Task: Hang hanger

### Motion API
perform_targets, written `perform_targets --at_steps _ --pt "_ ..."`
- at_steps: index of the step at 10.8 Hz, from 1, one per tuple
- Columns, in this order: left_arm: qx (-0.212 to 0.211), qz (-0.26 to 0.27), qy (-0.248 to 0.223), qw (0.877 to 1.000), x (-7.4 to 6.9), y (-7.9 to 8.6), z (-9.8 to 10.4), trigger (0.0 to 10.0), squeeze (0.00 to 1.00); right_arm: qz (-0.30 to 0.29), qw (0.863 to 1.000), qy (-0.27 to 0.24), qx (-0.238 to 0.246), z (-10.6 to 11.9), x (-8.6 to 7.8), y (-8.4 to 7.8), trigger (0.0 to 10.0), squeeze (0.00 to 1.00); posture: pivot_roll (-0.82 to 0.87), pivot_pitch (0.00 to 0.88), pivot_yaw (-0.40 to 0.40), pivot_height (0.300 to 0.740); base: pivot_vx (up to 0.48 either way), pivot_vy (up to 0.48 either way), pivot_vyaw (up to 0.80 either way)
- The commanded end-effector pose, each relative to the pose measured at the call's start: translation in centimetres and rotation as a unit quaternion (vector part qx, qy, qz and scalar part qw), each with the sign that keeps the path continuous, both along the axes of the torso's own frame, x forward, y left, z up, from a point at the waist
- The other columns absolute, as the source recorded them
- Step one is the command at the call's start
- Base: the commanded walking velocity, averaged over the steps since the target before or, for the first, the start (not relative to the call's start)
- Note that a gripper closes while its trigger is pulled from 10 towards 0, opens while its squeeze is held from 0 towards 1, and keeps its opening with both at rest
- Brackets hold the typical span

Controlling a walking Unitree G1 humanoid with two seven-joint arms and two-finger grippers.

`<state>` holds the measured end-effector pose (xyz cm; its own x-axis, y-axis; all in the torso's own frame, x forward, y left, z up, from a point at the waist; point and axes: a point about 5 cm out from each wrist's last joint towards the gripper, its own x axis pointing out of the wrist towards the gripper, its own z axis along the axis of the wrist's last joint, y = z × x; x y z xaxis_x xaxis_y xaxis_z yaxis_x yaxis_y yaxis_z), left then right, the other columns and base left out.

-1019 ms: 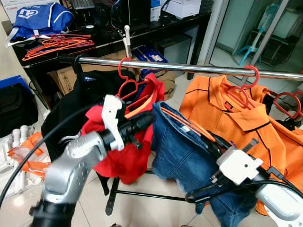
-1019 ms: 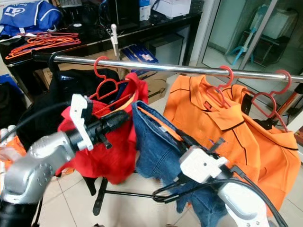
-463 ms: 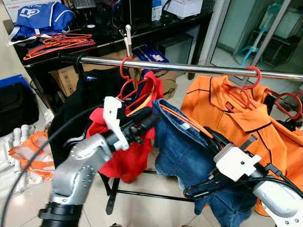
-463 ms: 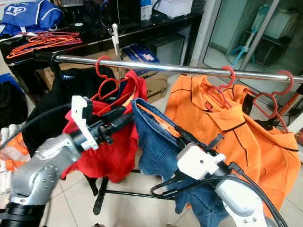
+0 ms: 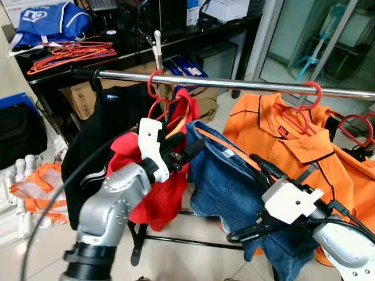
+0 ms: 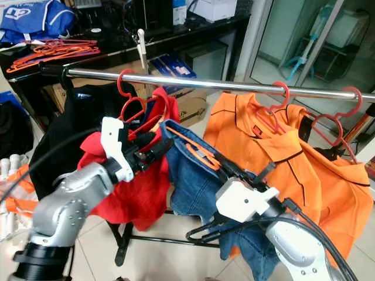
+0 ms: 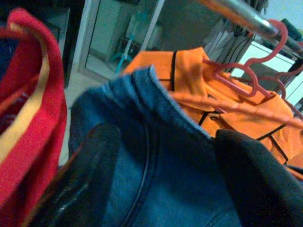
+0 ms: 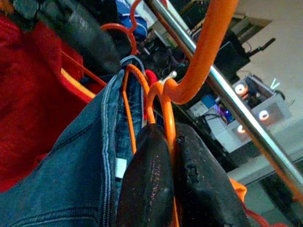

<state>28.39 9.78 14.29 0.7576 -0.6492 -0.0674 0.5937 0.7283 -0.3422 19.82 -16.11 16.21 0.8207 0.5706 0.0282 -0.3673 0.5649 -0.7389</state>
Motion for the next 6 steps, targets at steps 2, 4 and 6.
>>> perform_targets --at_steps 2,4,6 --pt "0.0 0.009 0.01 1.0 0.23 0.0 0.22 10.0 0.46 0.012 0.999 -0.036 -0.003 1.18 0.02 0.46 0.0 0.0 -0.09 0.0 0.013 0.74 0.0 0.0 0.0" --pt "-0.019 0.011 0.015 1.0 0.45 -0.04 0.02 10.0 0.0 0.02 0.999 -0.037 -0.003 1.2 0.02 0.65 0.0 0.0 -0.08 0.0 0.009 0.74 0.0 0.0 0.0" --pt "-0.023 -0.019 0.004 1.0 0.36 -0.41 0.45 10.0 0.0 0.024 0.999 -0.035 -0.003 0.95 -0.01 0.8 0.0 0.0 -0.08 0.0 0.011 0.74 0.0 0.0 0.0"
